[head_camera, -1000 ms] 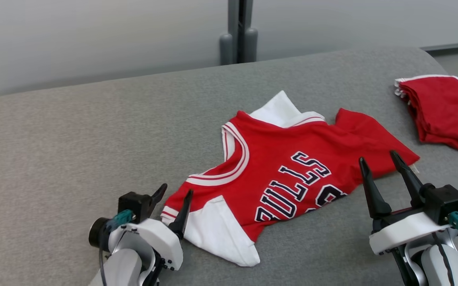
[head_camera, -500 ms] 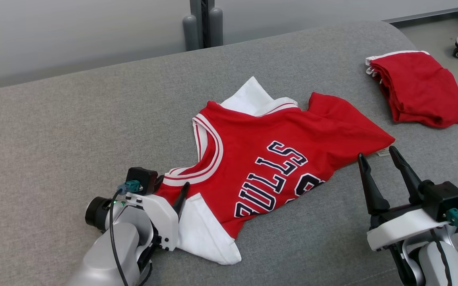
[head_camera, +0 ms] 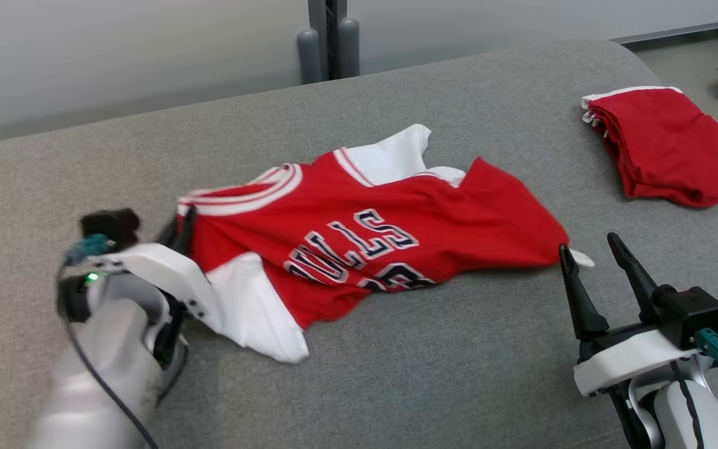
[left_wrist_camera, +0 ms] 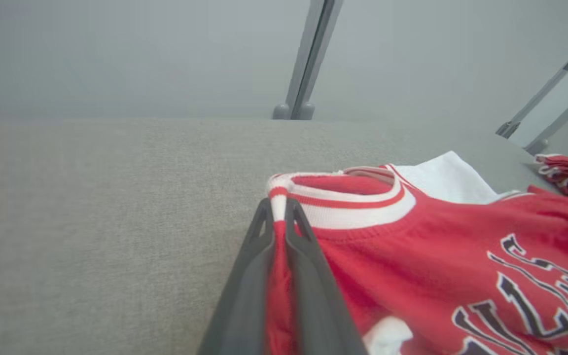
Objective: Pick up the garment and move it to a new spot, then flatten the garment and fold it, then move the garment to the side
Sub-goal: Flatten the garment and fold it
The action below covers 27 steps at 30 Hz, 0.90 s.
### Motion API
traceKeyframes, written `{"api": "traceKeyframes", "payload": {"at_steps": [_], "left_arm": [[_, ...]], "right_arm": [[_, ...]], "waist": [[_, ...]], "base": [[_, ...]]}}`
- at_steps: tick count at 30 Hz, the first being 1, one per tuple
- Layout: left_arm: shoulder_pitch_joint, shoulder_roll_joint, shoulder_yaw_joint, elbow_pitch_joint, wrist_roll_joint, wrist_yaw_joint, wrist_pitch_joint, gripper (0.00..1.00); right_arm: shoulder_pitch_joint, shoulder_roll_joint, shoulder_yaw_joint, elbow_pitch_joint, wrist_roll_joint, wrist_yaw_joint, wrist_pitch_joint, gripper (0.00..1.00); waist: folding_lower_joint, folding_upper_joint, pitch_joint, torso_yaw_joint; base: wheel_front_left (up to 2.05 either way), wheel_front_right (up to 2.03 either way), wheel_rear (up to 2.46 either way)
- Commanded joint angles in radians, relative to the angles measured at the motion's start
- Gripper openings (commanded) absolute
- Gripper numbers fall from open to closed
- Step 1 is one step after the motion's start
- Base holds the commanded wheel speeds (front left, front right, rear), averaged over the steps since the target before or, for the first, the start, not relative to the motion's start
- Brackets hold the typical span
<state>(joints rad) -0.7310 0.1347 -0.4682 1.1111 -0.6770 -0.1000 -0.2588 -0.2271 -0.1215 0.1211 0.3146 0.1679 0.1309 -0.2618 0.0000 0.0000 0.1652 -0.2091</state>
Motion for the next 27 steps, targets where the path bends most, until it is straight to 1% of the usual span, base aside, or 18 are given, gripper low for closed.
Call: {"api": "traceKeyframes", "payload": {"at_steps": [1,5,6,8,9,10,12,15,19,25,27], "left_arm": [[-0.025,0.031,0.049,-0.032,-0.014,0.025,-0.007,0.0],[0.02,0.066,0.186,-0.122,-0.013,0.072,-0.006,0.0],[0.02,0.066,0.186,-0.122,-0.013,0.072,-0.006,0.0],[0.048,0.068,0.224,-0.143,0.009,0.079,-0.006,0.0],[0.06,0.064,0.239,-0.144,0.017,0.076,-0.006,0.97],[0.071,0.06,0.247,-0.139,0.023,0.066,-0.006,1.0],[0.086,0.057,0.255,-0.136,0.044,0.048,-0.006,1.0],[0.122,0.047,0.276,-0.152,0.077,0.038,-0.006,1.0],[0.177,0.031,0.309,-0.225,0.134,0.026,-0.006,1.0],[0.293,-0.015,0.334,-0.352,0.232,-0.003,-0.005,1.0],[0.335,-0.034,0.328,-0.387,0.261,-0.011,-0.005,1.0]], "right_arm": [[-0.005,-0.006,0.0,0.003,-0.005,0.0,-0.004,1.0],[-0.005,-0.006,0.005,0.007,-0.007,0.0,-0.004,1.0],[-0.005,-0.006,0.005,0.007,-0.007,0.0,-0.004,1.0],[-0.001,-0.005,0.008,0.011,-0.007,0.0,-0.004,1.0],[0.002,-0.006,0.009,0.015,-0.006,0.0,-0.004,1.0],[0.005,-0.007,0.013,0.02,-0.006,0.0,-0.004,1.0],[0.009,-0.011,0.02,0.03,-0.003,0.0,-0.004,1.0],[0.01,-0.019,0.031,0.042,0.002,0.0,-0.004,1.0],[0.015,-0.037,0.067,0.058,0.008,0.0,-0.004,1.0],[0.023,-0.117,0.179,0.097,-0.013,0.0,-0.004,1.0],[0.023,-0.139,0.213,0.116,-0.005,0.0,-0.004,1.0]], "waist": [[0.0,0.0,-0.004,0.009],[0.0,0.0,-0.012,0.024],[0.0,0.0,-0.012,0.024],[0.0,0.0,-0.019,0.033],[0.0,0.0,-0.023,0.037],[0.0,0.0,-0.027,0.041],[0.0,0.0,-0.036,0.051],[0.0,0.0,-0.047,0.07],[0.0,0.0,-0.06,0.104],[0.0,0.0,-0.075,0.173],[0.0,0.0,-0.08,0.199]], "base": [[0.0,0.0,0.0],[0.0,0.0,0.0],[0.0,0.0,0.0],[0.0,0.0,0.0],[0.0,0.0,0.0],[0.0,0.0,0.0],[0.0,0.0,0.0],[0.0,0.0,0.0],[0.0,0.0,0.0],[0.0,0.0,0.0],[0.0,0.0,0.0]]}}
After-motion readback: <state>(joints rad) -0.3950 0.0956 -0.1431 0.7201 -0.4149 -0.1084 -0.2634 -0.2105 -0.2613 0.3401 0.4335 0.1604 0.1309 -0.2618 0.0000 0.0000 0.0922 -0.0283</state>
